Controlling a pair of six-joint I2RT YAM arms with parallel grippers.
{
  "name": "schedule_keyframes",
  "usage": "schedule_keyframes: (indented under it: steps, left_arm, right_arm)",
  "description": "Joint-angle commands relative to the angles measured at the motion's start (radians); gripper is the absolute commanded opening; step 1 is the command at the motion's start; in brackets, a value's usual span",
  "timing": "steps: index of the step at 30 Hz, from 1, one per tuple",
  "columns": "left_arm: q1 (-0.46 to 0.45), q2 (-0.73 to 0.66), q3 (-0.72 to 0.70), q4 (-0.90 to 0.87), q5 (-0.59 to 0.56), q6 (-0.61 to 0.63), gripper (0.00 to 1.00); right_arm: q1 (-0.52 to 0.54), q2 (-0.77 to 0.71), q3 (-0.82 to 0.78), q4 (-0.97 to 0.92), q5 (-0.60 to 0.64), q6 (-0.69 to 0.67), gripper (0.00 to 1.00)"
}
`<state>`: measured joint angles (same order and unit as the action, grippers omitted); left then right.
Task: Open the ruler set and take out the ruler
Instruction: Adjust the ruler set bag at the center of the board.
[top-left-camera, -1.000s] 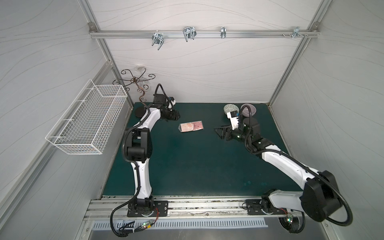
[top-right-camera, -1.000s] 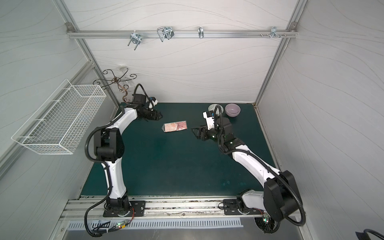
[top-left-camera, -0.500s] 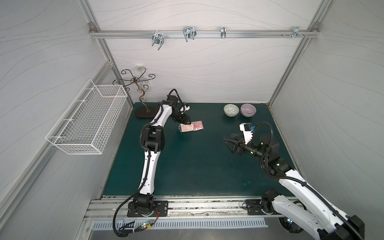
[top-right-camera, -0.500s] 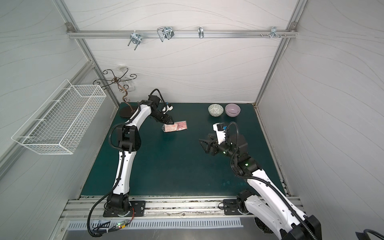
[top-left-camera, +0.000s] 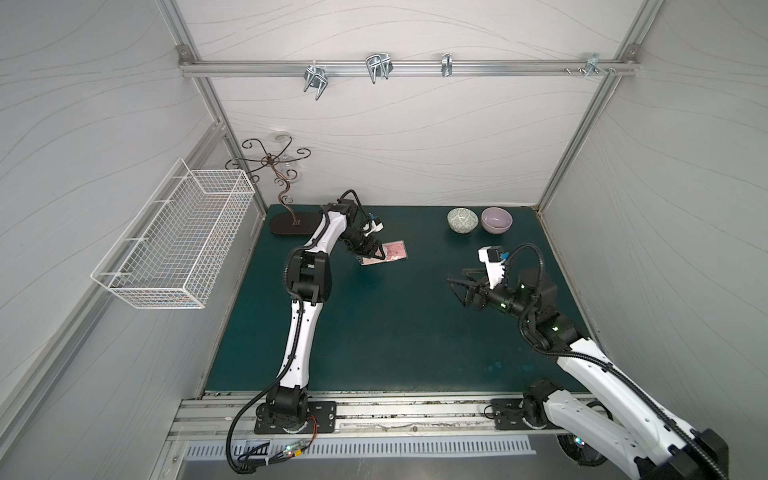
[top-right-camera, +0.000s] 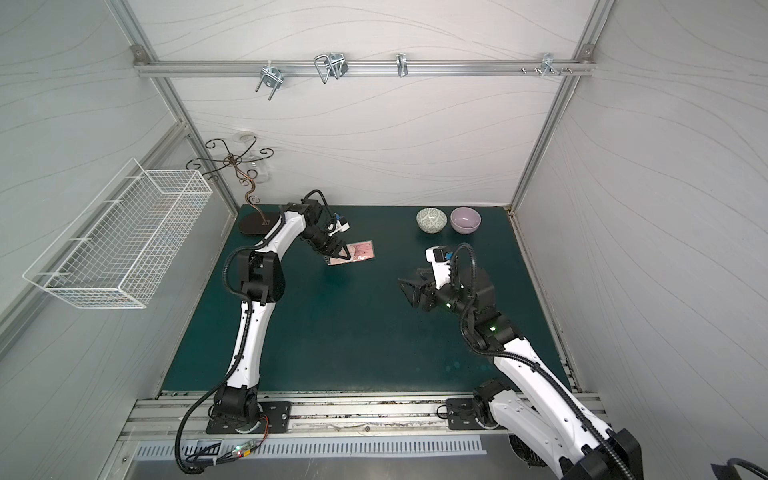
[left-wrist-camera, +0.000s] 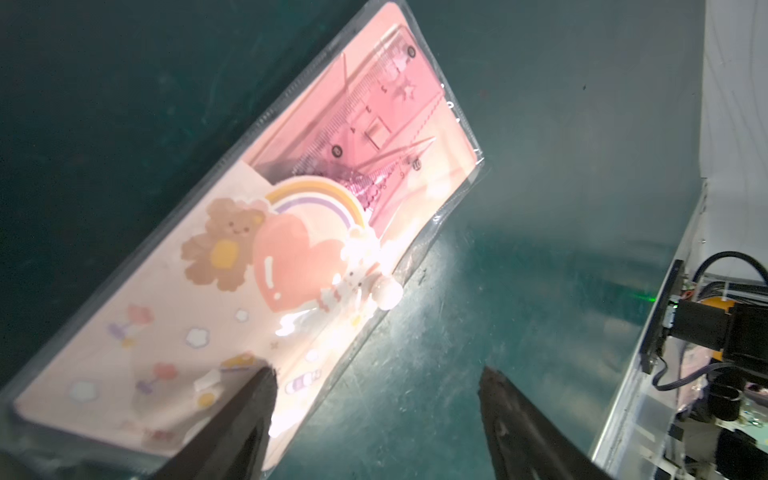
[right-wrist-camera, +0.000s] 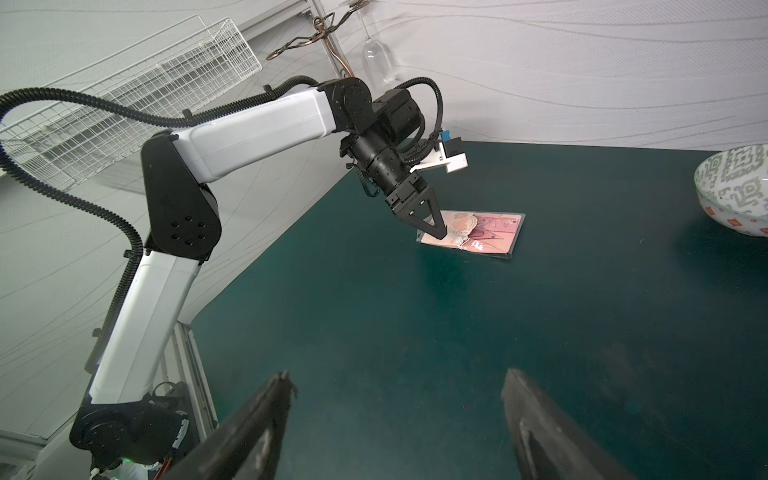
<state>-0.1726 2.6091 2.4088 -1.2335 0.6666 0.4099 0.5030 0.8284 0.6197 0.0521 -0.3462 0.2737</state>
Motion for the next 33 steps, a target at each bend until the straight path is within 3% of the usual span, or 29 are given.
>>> schedule_keyframes:
  steps: [1,5,9,15,19,27,33]
  left_arm:
    - [-0.012,-0.051,-0.012,-0.006,0.019,0.035,0.76]
    - [-0.007,-0.153,-0.044,0.151,-0.021,-0.057,0.77]
    - [-0.008,-0.223,-0.122,0.421,-0.194,-0.197,0.81]
    - [-0.002,-0.115,-0.058,0.497,-0.314,-0.422,0.83]
    - [0.0,-0.039,-0.014,0.499,-0.282,-0.517,0.84]
    - [0.002,0.017,-0.038,0.485,-0.121,-0.586,0.82]
    - [-0.032,-0.063,-0.213,0.453,-0.027,-0.532,0.75]
  right_arm:
    - [0.005,-0.004,0.018,0.005,-0.009,0.0,0.82]
    - [0.006,0.001,0.02,-0.005,-0.004,0.0,0.82]
    - [0.005,0.008,0.011,0.013,0.002,0.007,0.82]
    - [0.005,0.0,0.003,0.028,-0.014,0.025,0.82]
    - [0.005,-0.038,0.0,0.009,-0.011,0.019,0.83]
    - [0.004,-0.145,-0.009,-0.02,0.013,0.005,0.83]
    - [0.005,-0.166,-0.006,-0.02,0.032,0.004,0.84]
